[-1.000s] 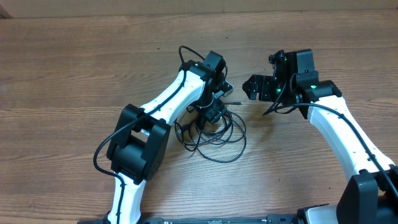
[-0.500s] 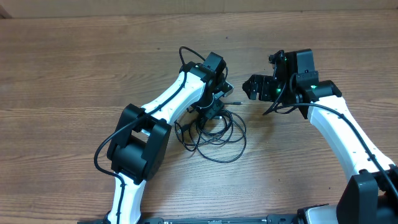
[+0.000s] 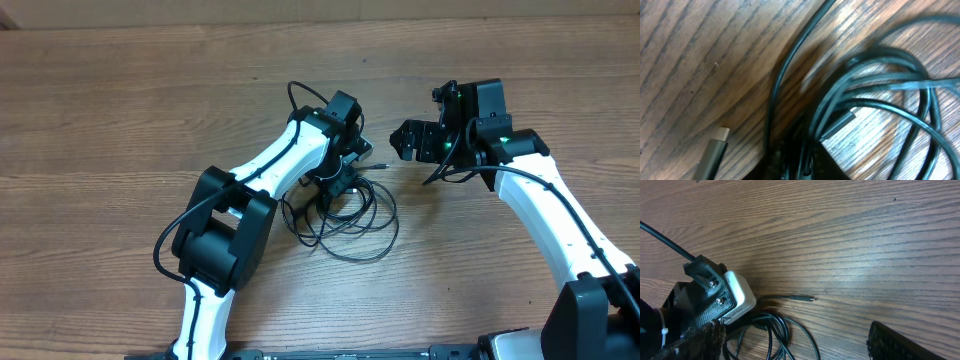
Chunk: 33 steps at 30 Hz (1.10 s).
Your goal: Untangle cables
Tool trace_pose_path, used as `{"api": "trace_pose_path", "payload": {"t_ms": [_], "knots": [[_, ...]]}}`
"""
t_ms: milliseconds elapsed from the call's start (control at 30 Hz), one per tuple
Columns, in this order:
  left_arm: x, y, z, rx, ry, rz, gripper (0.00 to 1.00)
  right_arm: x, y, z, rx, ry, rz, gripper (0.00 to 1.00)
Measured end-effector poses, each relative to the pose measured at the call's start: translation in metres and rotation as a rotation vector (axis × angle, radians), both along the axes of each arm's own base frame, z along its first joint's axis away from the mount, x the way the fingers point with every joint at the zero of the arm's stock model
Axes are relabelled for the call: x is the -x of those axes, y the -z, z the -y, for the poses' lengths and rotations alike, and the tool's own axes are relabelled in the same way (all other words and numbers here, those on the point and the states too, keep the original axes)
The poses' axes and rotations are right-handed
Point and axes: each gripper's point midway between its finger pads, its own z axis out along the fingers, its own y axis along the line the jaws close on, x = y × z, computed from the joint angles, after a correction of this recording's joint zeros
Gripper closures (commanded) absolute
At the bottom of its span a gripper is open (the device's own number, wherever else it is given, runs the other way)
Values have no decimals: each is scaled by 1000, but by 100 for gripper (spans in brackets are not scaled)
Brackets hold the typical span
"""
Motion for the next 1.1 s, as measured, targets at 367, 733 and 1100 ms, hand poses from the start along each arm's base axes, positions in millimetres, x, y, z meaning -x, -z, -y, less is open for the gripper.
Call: {"api": "trace_pose_path", "payload": {"t_ms": [367,733,1100], "knots": [[6,-1,-5,-22,-3,-25,96,0,0,0,-1,0,2,10],[-49,-81,-20,-29,-188,134,96,2,-5,-12,-63,-37,-2,9],[-71,-194,-32,170,-409,309,96,3,-12,-24,-131,-81,10,0]]}}
